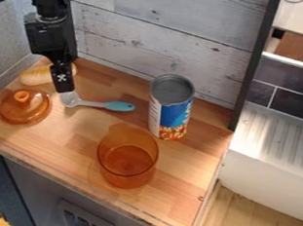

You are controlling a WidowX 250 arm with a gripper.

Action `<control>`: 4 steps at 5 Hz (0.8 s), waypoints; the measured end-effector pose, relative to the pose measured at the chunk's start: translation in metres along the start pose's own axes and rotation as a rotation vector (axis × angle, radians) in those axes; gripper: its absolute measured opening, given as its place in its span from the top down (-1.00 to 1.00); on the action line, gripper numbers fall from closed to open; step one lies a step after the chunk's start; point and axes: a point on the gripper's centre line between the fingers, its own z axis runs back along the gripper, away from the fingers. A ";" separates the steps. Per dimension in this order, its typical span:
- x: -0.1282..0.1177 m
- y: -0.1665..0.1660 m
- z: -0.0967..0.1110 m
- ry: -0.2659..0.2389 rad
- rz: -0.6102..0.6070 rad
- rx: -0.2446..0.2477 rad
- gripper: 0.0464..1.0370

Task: Move the blue spoon to the bottom side of the table

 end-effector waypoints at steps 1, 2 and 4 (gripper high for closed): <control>-0.026 0.011 -0.007 -0.016 -0.100 0.017 -0.92; -0.039 0.014 -0.020 -0.024 -0.171 0.047 -0.92; -0.062 0.016 -0.046 -0.048 -0.265 0.098 -0.92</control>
